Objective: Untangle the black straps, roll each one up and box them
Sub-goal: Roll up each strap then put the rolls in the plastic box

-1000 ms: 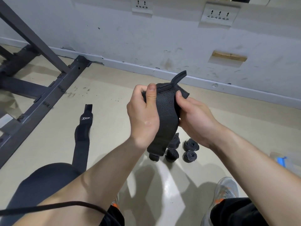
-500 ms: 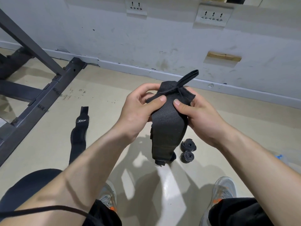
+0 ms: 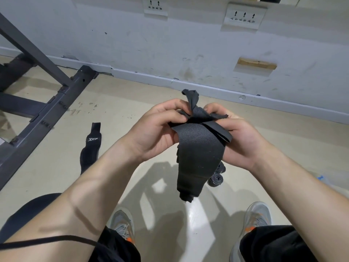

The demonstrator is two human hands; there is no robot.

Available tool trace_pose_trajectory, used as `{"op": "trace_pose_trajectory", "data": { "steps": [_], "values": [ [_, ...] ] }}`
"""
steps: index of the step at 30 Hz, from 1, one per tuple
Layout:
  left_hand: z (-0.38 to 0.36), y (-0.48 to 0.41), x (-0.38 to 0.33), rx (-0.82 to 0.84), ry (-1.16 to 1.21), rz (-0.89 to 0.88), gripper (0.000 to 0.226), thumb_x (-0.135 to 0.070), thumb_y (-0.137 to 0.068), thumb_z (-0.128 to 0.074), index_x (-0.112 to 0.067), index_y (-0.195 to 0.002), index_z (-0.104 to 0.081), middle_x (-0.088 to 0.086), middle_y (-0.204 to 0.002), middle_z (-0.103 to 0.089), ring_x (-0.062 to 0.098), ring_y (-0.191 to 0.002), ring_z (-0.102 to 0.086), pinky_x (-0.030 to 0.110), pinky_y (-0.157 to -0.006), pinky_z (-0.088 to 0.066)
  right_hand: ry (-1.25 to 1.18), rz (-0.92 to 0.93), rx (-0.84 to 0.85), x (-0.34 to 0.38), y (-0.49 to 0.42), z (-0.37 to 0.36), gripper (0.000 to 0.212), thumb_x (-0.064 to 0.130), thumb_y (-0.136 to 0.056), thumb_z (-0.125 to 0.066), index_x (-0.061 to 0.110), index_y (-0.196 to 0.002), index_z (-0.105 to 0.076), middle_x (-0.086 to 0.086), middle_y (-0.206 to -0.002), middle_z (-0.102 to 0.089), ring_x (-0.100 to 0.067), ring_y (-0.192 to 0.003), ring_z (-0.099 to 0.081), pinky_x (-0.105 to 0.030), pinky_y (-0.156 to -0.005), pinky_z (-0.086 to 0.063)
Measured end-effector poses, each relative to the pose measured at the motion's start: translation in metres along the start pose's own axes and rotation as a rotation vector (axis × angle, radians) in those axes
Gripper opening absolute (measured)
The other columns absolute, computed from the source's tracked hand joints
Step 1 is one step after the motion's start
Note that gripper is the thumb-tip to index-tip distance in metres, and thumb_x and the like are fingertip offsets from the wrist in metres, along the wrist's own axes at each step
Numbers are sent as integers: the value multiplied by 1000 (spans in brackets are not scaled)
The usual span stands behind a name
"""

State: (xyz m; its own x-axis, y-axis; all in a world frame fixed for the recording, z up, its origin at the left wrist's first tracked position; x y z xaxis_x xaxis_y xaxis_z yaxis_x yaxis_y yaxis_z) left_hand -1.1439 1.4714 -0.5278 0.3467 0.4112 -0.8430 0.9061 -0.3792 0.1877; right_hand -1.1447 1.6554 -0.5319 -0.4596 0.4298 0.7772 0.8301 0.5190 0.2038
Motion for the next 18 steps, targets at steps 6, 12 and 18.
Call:
{"op": "trace_pose_trajectory", "data": {
  "steps": [6, 12, 18],
  "values": [
    [-3, 2, 0, -45, -123, -1, 25, 5, -83, -61, -13, -69, -70, 7, -78, -67, 20, -79, -65, 25, -72, -55, 90, -17, 27, 1, -3, 2, 26, -5, -74, -50, 10, -76, -71, -20, -94, -63, -31, -78, -58, -33, -70, -49],
    [3, -3, 6, -158, -361, -108, 27, 4, -72, -80, -21, -79, -75, 2, -81, -70, 17, -77, -65, 23, -68, -52, 212, 20, -67, 3, -4, 5, 20, 23, -89, -58, 8, -92, -71, -9, -90, -68, -23, -83, -65, -28, -72, -54],
    [2, -6, 11, -351, -590, -264, 37, -4, -79, -84, -25, -106, -71, -8, -94, -73, 6, -88, -68, 22, -81, -53, 217, 111, -262, -6, -7, 7, 42, -2, -86, -68, -7, -126, -56, -10, -82, -74, -26, -78, -72, -34, -75, -57]
  ]
}}
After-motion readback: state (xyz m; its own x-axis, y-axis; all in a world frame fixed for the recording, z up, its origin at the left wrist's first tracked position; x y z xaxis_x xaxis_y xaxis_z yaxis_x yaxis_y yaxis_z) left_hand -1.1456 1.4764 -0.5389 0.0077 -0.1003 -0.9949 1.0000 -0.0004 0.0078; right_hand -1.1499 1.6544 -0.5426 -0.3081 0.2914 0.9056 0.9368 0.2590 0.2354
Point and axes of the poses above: each hand's wrist, its own y-axis away from the middle knuckle, its own z-axis out of the back of the hand, x = y × z, the point moved 1 cm from there along -y, towards the middle knuckle
